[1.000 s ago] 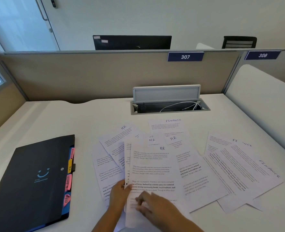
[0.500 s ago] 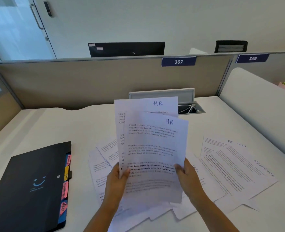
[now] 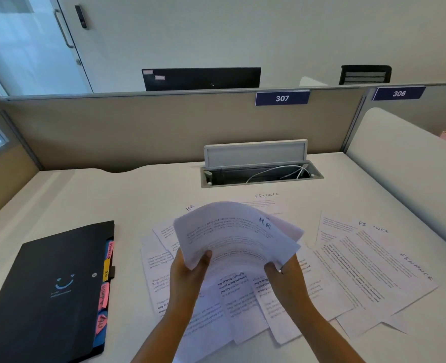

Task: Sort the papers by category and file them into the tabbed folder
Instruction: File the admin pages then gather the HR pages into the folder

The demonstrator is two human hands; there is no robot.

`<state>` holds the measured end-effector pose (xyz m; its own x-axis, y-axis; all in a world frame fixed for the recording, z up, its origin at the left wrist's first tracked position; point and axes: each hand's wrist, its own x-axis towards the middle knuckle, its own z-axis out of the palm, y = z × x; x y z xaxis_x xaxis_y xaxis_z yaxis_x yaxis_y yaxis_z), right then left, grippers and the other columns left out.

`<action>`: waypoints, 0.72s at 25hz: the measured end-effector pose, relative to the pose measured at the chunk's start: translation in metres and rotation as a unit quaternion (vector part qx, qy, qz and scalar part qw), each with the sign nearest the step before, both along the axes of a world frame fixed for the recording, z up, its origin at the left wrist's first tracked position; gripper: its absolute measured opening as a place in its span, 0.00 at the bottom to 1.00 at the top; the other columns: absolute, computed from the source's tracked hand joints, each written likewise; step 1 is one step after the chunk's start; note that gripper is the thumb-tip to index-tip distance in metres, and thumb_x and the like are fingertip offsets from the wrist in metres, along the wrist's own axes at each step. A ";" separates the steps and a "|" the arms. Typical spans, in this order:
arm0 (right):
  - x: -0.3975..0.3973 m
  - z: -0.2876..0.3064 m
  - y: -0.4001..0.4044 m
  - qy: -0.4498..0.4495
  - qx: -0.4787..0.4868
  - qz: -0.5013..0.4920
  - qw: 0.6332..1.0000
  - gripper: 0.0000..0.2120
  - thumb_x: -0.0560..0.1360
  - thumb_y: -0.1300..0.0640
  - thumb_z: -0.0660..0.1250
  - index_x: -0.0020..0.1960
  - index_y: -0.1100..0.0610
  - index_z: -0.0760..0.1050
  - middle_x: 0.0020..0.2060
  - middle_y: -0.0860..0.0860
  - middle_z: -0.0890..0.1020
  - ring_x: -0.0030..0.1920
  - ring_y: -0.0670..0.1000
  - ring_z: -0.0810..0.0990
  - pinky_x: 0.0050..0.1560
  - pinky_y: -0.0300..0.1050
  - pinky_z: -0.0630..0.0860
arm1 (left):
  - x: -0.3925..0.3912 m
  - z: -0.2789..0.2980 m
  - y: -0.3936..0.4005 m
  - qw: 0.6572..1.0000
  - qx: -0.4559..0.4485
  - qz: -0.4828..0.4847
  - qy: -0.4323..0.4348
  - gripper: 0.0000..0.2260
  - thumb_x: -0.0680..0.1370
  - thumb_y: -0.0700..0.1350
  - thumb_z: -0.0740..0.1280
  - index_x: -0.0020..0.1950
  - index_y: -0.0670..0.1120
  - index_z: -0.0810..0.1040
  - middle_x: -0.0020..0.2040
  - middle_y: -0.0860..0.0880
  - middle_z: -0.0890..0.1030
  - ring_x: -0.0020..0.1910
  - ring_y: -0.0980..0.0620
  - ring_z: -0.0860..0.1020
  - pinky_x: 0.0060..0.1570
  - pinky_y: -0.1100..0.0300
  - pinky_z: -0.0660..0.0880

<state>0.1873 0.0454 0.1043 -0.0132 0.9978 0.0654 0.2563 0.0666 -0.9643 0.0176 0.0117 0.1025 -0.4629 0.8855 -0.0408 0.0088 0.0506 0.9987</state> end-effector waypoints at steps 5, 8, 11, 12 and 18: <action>0.003 -0.009 0.001 0.012 -0.017 0.004 1.000 0.15 0.75 0.65 0.62 0.53 0.48 0.64 0.41 0.43 0.72 0.43 0.41 0.73 0.47 0.36 0.73 | 0.000 -0.003 -0.002 0.999 -0.031 -0.023 -0.012 0.11 0.76 0.40 0.64 0.57 0.47 0.73 0.47 0.53 0.77 0.50 0.45 0.75 0.52 0.49 0.75; 0.003 -0.006 0.003 0.035 0.003 0.021 0.999 0.10 0.74 0.60 0.65 0.52 0.51 0.67 0.41 0.42 0.74 0.44 0.42 0.76 0.47 0.37 0.76 | 0.002 0.002 -0.001 0.999 -0.024 -0.023 0.002 0.06 0.77 0.41 0.62 0.50 0.51 0.74 0.43 0.55 0.77 0.43 0.52 0.76 0.44 0.60 0.74; 0.004 -0.008 0.007 0.075 0.011 0.036 0.997 0.09 0.66 0.52 0.67 0.41 0.53 0.69 0.32 0.46 0.75 0.34 0.44 0.79 0.32 0.31 0.76 | 0.007 0.005 -0.001 0.997 -0.022 -0.057 0.037 0.09 0.78 0.42 0.62 0.41 0.55 0.76 0.39 0.55 0.79 0.38 0.57 0.76 0.35 0.67 0.73; 0.005 -0.014 0.009 0.070 -0.001 0.037 0.997 0.07 0.67 0.54 0.65 0.42 0.54 0.69 0.33 0.48 0.75 0.35 0.45 0.79 0.32 0.31 0.76 | 0.009 0.005 -0.001 0.996 -0.028 -0.064 0.046 0.10 0.78 0.42 0.62 0.40 0.55 0.75 0.38 0.55 0.79 0.38 0.56 0.76 0.35 0.66 0.73; 0.016 -0.050 0.013 -0.009 -0.088 0.065 0.994 0.12 0.70 0.48 0.69 0.49 0.39 0.70 0.39 0.36 0.76 0.40 0.38 0.79 0.46 0.33 0.78 | 0.002 -0.031 0.000 0.993 -0.107 -0.039 0.041 0.05 0.77 0.40 0.62 0.50 0.47 0.75 0.45 0.50 0.78 0.50 0.46 0.76 0.48 0.58 0.72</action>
